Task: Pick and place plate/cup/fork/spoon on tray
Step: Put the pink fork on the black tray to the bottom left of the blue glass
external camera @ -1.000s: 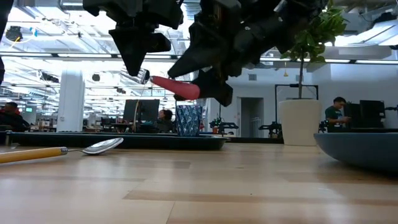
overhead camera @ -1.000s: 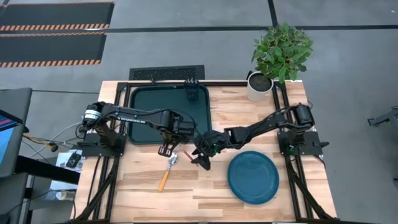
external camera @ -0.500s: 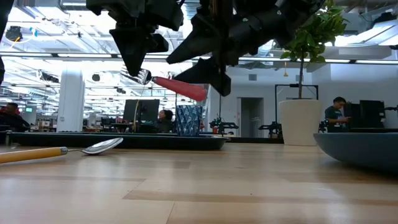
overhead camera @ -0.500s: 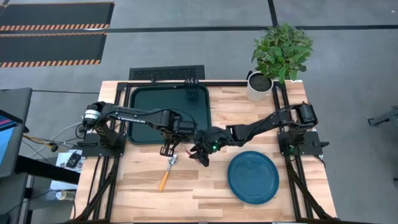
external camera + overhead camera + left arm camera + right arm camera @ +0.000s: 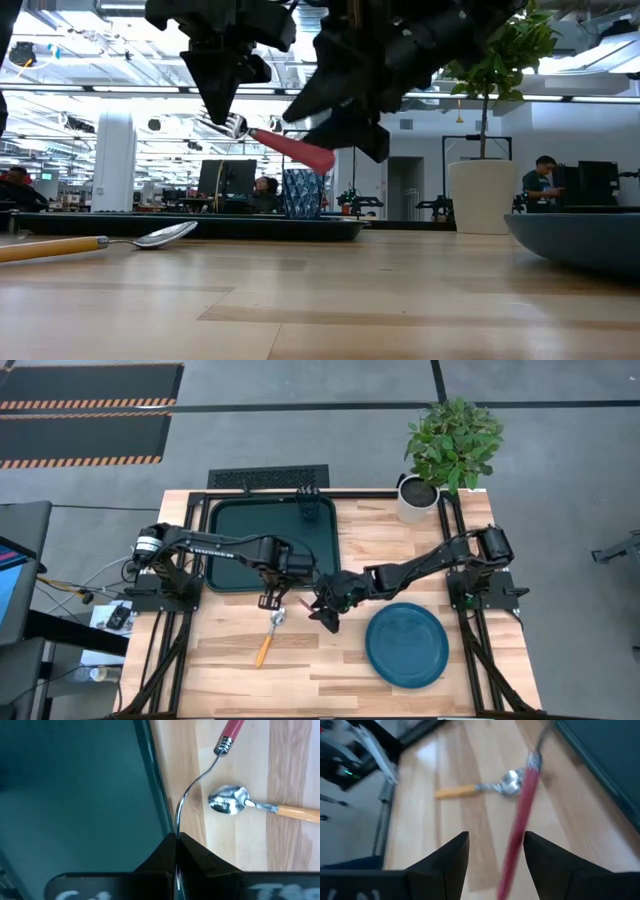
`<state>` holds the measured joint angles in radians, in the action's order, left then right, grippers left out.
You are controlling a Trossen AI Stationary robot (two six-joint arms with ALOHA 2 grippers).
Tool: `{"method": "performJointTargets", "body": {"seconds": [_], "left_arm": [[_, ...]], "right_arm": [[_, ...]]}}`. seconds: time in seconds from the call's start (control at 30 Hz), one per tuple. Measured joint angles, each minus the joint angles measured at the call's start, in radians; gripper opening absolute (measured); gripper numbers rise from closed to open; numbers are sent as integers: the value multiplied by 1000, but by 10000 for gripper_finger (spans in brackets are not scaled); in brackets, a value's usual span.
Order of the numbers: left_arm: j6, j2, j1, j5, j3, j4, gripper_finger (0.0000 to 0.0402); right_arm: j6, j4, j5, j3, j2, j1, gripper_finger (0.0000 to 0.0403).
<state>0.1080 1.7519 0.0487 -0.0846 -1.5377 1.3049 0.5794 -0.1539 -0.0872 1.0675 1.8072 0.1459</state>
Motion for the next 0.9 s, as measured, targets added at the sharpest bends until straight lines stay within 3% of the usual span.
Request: {"method": "performJointTargets", "body": {"seconds": [0.23,0.57,0.73,0.9], "left_arm": [[-24,0,-2,-1,0,-20,0],[-39,0,-2,16,0,-9,0],[-41,0,-2,16,0,-17,0],[-41,0,-2,13,0,-26,0]], "right_arm": [[15,23,58,1,22,2,217],[-5,25,61,1,30,-3,209],[-5,76,70,1,30,-3,161],[-3,83,87,1,30,-3,66]]}}
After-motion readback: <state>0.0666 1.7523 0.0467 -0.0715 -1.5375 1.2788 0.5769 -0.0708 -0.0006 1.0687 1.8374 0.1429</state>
